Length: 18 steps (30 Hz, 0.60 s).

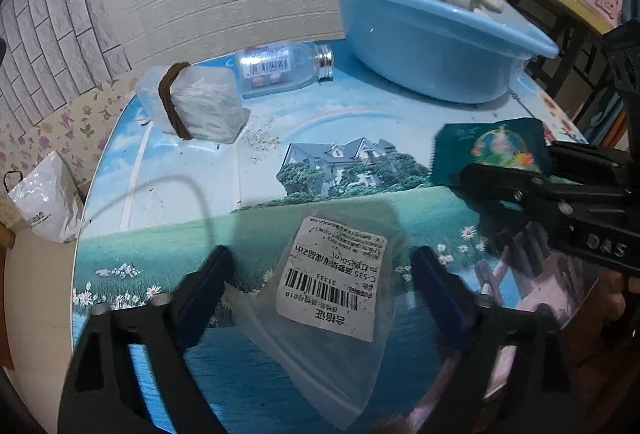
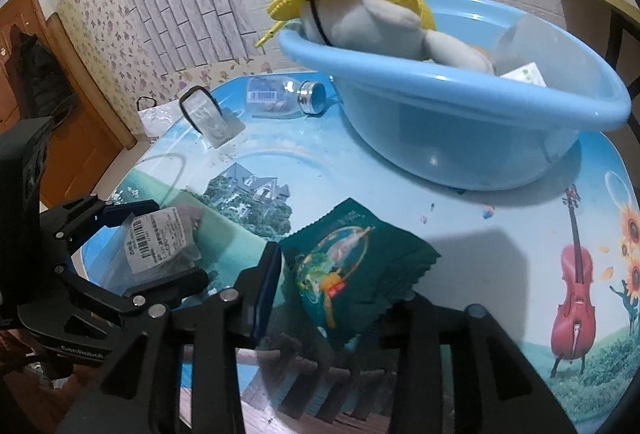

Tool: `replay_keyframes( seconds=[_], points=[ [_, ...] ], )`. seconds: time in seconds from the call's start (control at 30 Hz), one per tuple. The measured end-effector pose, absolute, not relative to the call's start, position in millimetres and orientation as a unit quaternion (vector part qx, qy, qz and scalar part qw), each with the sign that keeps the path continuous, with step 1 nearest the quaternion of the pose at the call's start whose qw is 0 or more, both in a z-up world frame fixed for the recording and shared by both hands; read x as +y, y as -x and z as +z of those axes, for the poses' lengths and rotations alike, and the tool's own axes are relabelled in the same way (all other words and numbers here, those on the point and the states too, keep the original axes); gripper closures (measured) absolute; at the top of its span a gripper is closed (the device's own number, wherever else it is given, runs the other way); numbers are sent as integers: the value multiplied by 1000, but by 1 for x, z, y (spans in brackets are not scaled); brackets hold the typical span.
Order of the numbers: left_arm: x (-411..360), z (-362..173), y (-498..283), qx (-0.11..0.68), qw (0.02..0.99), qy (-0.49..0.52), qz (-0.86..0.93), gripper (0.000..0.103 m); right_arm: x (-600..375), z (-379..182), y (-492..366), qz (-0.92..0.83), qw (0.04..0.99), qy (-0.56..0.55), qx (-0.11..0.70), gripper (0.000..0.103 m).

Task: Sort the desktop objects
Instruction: 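Carry the barcode bag with the left tool while the right tool carries the green packet over the basin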

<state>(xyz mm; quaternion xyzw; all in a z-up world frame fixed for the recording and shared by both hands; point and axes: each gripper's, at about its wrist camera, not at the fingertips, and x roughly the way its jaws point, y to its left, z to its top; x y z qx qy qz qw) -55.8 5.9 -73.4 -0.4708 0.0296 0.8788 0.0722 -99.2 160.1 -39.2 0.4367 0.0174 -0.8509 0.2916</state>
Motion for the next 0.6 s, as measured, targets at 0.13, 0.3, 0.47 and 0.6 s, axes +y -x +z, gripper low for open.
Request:
replay_keyframes(
  seconds=[0.13, 0.3, 0.47, 0.6],
  points=[
    [6, -69, 55, 33, 82, 467, 880, 66, 157, -34, 96, -854, 300, -425, 26, 92],
    [2, -62, 54, 20, 90, 468, 879, 69, 152, -20, 90, -859, 312, -406, 32, 92],
    [1, -34, 52, 7, 93, 437, 895, 69, 151, -4, 87, -861, 324, -390, 29, 92],
    [-5, -11, 56, -29, 88, 418, 904, 69, 154, 8, 85, -865, 325, -382, 21, 92]
  ],
)
